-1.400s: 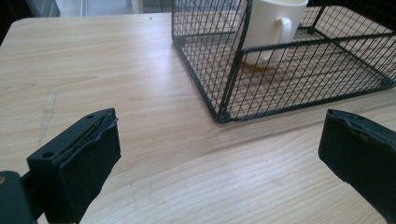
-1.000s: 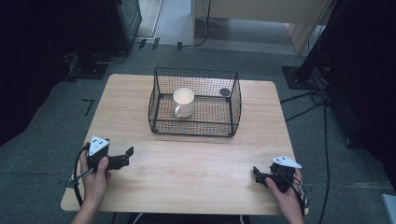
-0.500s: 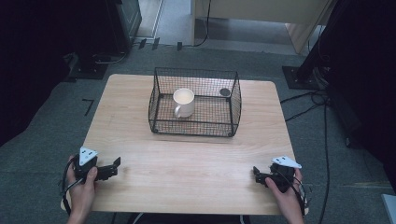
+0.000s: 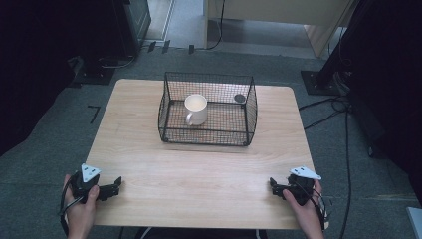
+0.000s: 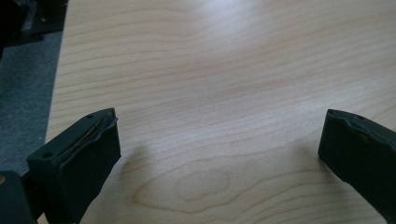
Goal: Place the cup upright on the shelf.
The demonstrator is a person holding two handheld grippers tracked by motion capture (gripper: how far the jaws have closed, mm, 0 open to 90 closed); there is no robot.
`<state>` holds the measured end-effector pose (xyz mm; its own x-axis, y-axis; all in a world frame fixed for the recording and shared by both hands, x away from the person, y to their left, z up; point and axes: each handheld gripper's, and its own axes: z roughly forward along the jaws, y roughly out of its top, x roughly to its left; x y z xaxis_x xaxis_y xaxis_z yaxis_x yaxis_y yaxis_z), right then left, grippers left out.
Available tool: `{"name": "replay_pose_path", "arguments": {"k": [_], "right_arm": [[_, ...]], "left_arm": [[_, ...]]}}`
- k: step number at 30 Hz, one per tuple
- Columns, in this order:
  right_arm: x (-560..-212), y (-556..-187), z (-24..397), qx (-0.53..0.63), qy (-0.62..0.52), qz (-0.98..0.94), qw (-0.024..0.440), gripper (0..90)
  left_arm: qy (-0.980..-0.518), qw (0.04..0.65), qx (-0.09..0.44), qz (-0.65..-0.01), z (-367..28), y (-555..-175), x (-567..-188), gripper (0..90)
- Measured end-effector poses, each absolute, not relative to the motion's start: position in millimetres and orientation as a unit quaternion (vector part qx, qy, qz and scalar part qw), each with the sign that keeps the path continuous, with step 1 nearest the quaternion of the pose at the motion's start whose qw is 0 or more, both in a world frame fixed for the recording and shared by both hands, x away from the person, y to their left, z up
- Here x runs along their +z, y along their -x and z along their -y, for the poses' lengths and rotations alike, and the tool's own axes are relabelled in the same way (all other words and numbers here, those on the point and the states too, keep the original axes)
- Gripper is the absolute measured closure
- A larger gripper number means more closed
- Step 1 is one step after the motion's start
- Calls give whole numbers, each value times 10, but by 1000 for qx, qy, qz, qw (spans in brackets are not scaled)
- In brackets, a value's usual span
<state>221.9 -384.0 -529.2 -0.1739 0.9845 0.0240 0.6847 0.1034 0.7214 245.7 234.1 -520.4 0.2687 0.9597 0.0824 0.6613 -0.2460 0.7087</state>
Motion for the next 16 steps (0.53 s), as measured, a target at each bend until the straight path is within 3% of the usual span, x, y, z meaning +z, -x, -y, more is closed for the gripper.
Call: {"name": "replay_pose_path", "arguments": {"k": [5, 16], "right_arm": [[-5292, -2219, 3840, 308, -595, -702, 244, 9], [-5292, -2219, 3840, 308, -595, -702, 244, 8]], "left_arm": [[-743, 295, 230, -556, -2389, -2504, -5210, 0], [-743, 294, 231, -555, -2365, -2517, -5210, 0]]}}
